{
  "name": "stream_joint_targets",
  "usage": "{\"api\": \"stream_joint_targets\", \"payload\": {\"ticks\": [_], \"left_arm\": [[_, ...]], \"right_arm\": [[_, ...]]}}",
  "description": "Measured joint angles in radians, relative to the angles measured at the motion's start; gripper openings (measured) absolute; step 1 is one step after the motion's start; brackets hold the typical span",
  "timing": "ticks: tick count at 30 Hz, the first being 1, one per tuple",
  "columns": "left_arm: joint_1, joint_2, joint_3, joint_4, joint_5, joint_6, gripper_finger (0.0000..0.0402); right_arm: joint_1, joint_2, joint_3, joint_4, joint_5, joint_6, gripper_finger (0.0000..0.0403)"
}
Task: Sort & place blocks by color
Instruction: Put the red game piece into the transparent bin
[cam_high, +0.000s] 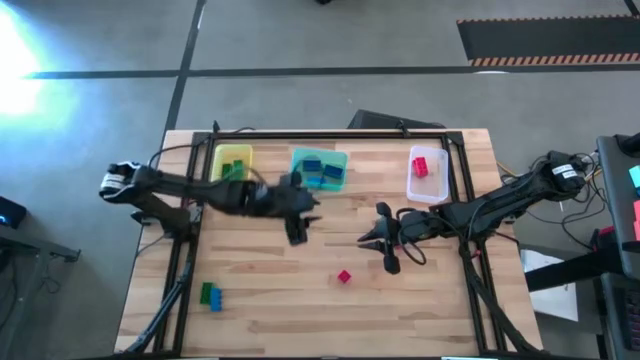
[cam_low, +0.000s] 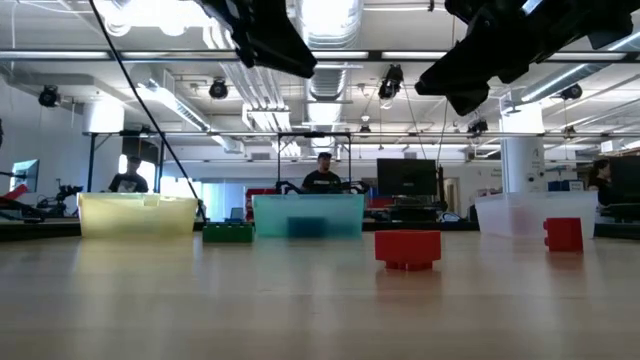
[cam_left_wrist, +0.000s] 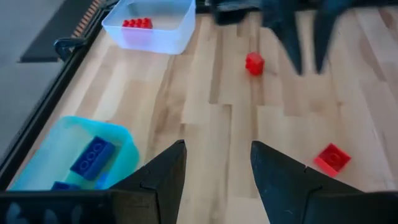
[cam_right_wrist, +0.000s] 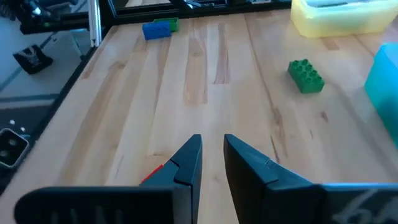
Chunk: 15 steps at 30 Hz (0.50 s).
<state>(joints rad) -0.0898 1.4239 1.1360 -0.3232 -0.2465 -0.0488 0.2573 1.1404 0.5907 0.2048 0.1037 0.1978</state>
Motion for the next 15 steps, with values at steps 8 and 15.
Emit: {"api": "stream_joint_targets", "payload": {"ticks": [8,15], "left_arm": [[-0.219,0.007,-0.047,0.005,-0.229,-0.145,0.0164],[-0.296,0.006,-0.065,0.009,-0.272,-0.239,0.0164]], "right_arm": [[0.005,0.0,0.019,-0.144,-0.118,0.181,0.0057],[0.056,0.0,0.096,-0.396,-0.134,0.319,0.0057]]}}
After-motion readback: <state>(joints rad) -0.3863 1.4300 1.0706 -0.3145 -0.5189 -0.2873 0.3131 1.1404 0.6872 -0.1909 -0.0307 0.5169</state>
